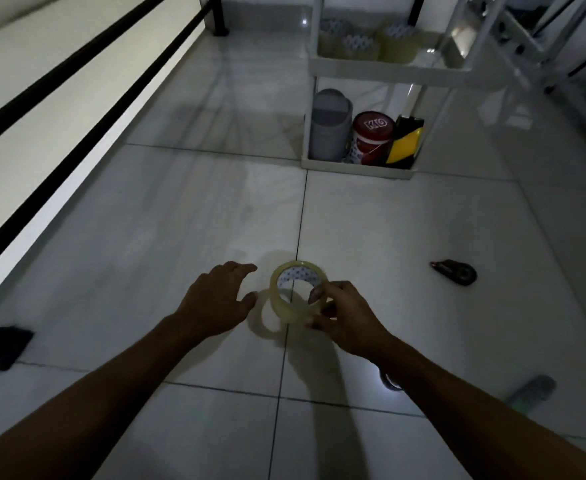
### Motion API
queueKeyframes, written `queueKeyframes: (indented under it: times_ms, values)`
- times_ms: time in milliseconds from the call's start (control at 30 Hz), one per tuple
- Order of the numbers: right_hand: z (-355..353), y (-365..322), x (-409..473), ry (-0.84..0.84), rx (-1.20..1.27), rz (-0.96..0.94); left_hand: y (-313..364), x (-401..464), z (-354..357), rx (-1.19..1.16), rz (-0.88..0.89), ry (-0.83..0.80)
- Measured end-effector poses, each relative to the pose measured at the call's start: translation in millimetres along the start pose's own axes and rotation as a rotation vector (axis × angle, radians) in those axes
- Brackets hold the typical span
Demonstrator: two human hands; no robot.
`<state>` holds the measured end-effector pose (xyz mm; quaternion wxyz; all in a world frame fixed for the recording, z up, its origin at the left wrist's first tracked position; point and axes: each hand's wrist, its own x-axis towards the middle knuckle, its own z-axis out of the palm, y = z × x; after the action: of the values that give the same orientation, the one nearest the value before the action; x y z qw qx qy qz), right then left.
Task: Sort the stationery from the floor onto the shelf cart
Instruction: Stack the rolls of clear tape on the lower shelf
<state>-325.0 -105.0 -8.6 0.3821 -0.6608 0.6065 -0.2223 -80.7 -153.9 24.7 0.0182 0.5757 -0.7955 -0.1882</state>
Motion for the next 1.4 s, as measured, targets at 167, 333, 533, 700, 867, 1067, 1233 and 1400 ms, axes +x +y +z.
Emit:
queueKeyframes:
  times_ms: [167,333,533,700,867,1067,1233,1400]
  values:
    - [-35.9,-17.4,14.1,0.154,0.177,0.100,19.1,27.7,-26.3,-0.002,0.036,0.055]
    - [-94.4,-31.3,35.8,0.268,0.007,0.094,51.3,71.6,-76.9,0.024,0.117,0.100]
    - [-197.3,-91.1,50.0,0.287,-0.245,0.085,100.7,115.7,-171.4,-0.015,0.209,0.128]
    - [-259.8,-144.4,46.1,0.366,-0.393,0.077,131.1,127.3,-245.3,-0.030,0.265,0.161]
    - [-301.8,-174.8,55.7,0.463,-0.437,0.070,153.3,130.2,-295.7,-0.068,0.335,0.218]
    - [-337.6,-170.4,103.9,0.520,-0.410,0.082,170.9,176.6,-315.7,-0.064,0.388,0.248]
    - [-355.2,-139.4,178.4,0.566,-0.368,0.142,179.4,259.0,-297.1,-0.075,0.394,0.191]
    - [-361.4,-107.3,234.5,0.587,-0.344,0.222,186.3,338.4,-278.1,-0.080,0.399,0.114]
